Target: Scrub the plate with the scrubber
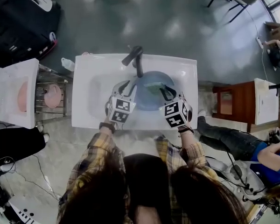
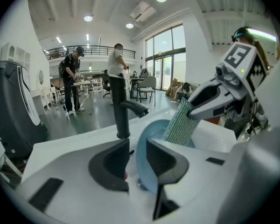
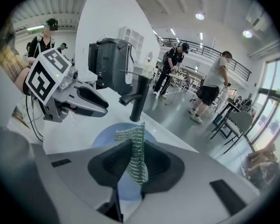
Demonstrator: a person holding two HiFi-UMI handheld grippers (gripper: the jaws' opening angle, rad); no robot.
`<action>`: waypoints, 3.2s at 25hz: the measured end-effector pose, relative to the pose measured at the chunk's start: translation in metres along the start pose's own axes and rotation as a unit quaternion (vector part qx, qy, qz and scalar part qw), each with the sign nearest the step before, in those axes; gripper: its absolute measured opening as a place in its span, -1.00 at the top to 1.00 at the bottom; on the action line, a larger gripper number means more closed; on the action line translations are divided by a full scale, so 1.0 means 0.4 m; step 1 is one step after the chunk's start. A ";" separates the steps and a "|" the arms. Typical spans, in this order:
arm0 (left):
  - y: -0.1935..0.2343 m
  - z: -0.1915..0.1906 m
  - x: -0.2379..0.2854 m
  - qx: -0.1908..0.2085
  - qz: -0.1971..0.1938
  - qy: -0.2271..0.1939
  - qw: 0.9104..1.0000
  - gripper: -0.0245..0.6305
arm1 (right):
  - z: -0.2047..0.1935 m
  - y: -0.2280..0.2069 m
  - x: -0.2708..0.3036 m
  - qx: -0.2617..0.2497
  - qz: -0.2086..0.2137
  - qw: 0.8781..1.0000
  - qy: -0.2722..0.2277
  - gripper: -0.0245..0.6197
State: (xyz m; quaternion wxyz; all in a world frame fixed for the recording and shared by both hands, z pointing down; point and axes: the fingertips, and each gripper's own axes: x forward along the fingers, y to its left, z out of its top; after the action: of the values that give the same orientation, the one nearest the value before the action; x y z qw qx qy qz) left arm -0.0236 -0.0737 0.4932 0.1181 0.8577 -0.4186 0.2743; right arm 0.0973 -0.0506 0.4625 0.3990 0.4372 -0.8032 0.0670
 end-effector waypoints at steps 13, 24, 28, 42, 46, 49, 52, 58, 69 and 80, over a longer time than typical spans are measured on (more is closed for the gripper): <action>0.043 0.335 -0.224 -0.004 0.033 -0.154 0.988 0.63 | 0.306 -0.052 -0.196 0.018 -0.002 0.989 -0.148 0.65; 0.056 0.528 -0.387 -0.021 0.062 -0.256 0.964 0.85 | 0.479 -0.079 -0.313 0.088 0.010 0.956 -0.279 0.65; 0.054 0.554 -0.405 -0.040 0.046 -0.274 0.960 0.88 | 0.502 -0.080 -0.326 0.095 0.022 0.949 -0.299 0.65; 0.017 0.577 -0.455 -0.043 0.022 -0.286 0.957 0.88 | 0.514 -0.066 -0.347 0.092 0.031 0.944 -0.314 0.65; 0.015 0.577 -0.456 -0.039 0.021 -0.285 0.957 0.88 | 0.510 -0.071 -0.348 0.093 0.032 0.945 -0.311 0.65; 0.016 0.578 -0.457 -0.038 0.023 -0.287 0.957 0.88 | 0.508 -0.070 -0.350 0.090 0.031 0.947 -0.306 0.65; 0.018 0.578 -0.457 -0.036 0.027 -0.288 0.957 0.88 | 0.506 -0.071 -0.347 0.093 0.031 0.947 -0.306 0.65; 0.017 0.578 -0.458 -0.033 0.030 -0.289 0.956 0.88 | 0.503 -0.070 -0.348 0.095 0.030 0.946 -0.308 0.65; 0.019 0.587 -0.464 -0.029 0.032 -0.292 0.956 0.88 | 0.510 -0.068 -0.354 0.088 0.032 0.947 -0.307 0.65; 0.006 0.600 -0.459 -0.028 0.042 -0.298 0.953 0.88 | 0.507 -0.072 -0.362 0.090 0.034 0.945 -0.313 0.65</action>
State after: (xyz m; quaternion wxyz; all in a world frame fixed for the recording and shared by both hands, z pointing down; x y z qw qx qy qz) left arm -0.0280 -0.0589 0.1913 0.0002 0.8785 -0.4777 -0.0006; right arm 0.0442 -0.0669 0.2179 0.0836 0.4425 -0.8928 0.0123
